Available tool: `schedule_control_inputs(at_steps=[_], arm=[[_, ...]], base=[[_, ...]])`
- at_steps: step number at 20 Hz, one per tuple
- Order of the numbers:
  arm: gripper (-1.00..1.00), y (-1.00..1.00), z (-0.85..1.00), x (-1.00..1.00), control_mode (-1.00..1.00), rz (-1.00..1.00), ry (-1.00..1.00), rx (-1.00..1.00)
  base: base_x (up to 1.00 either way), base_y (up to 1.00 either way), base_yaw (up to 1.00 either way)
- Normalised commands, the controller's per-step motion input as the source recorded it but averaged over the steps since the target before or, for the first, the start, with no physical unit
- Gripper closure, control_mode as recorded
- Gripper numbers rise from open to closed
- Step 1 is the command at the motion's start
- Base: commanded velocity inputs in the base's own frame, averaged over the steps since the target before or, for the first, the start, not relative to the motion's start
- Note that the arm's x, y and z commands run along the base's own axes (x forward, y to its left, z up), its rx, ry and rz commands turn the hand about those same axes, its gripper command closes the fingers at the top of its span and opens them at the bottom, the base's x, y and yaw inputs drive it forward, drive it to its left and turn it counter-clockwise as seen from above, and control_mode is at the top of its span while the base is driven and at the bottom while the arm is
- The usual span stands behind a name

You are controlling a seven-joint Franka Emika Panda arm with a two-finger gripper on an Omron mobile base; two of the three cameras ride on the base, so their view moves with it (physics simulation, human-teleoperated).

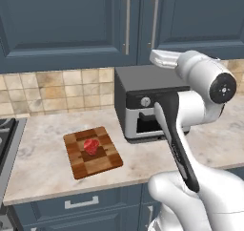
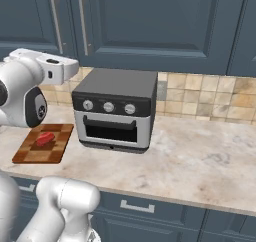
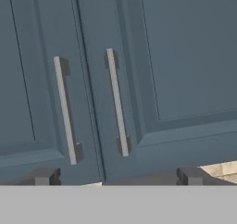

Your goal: Open the cabinet, retrieve the rolling pin, and place it next to the meat on the cutting board to prepare for tenderizing.

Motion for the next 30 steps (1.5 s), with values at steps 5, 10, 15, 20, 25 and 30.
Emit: schedule_control_inputs(at_steps=[5,10,15,20,25,30], arm=[[-1.0,0.12,0.0,0.08,-1.0,-0.03,0.0,0.0],[-1.0,0.05,0.0,0.16,-1.0,0.0,0.01,0.0],[-1.0,0.04,0.0,0.12,-1.0,0.0,0.01,0.0],[-1.0,0.0,0.0,0.11,-1.0,0.0,0.0,0.0],[-1.0,0.05,0.0,0.36,-1.0,0.0,0.0,0.0],[-1.0,0.03,0.0,0.5,-1.0,0.0,0.04,0.0]], base=[[0.0,0.0,0.0],[0.0,0.0,0.0],[0.0,0.0,0.0],[0.0,0.0,0.0],[0.0,0.0,0.0],[0.0,0.0,0.0]])
